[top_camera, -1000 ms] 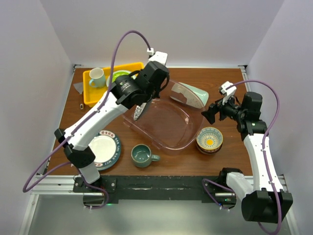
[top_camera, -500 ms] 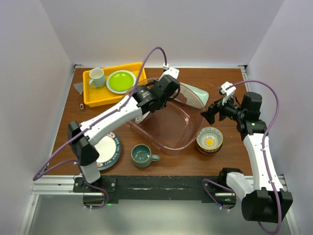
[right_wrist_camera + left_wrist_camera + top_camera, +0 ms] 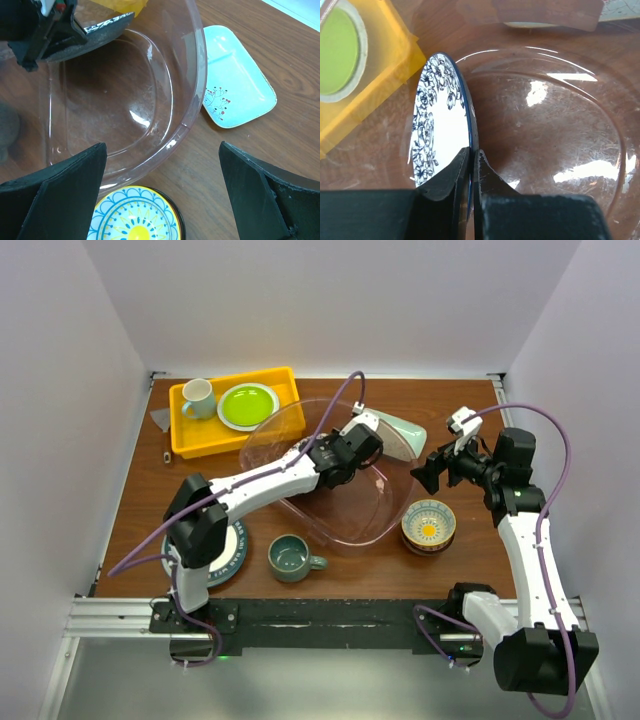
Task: Place the mixed dishes into the plastic bin
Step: Place the plate in the plastic bin.
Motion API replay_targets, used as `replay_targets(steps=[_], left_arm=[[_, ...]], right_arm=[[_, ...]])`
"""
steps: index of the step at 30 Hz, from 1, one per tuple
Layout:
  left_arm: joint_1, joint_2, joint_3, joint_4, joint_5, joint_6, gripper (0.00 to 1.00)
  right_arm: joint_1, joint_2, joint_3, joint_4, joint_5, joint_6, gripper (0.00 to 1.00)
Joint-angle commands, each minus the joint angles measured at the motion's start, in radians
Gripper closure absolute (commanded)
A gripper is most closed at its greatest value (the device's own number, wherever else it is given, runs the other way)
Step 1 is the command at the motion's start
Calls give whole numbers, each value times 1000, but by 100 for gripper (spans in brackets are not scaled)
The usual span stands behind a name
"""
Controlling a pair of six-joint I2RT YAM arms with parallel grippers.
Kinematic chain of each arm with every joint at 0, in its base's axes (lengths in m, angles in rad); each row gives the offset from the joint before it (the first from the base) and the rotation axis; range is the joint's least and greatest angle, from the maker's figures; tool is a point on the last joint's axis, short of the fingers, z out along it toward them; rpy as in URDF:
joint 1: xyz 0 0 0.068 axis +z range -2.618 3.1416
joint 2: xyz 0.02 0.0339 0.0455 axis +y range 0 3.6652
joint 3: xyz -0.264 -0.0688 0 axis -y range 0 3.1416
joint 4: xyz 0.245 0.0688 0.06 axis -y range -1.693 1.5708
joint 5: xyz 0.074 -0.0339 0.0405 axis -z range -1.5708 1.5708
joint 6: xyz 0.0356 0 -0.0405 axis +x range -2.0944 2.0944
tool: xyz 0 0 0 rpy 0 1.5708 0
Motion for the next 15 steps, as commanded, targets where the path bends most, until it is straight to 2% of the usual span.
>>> replay_targets(steps=[1,8,15], left_arm=[[-6,-7,-54,131,-42,42,100],[-7,16,-162,203,24,33,100],[-7,69,-180,228,66,2,100]], right_arm=[[6,6,1,34,2,2,2],[6,7,1,34,6,2,2],[4,7,1,34,13,-1,2]])
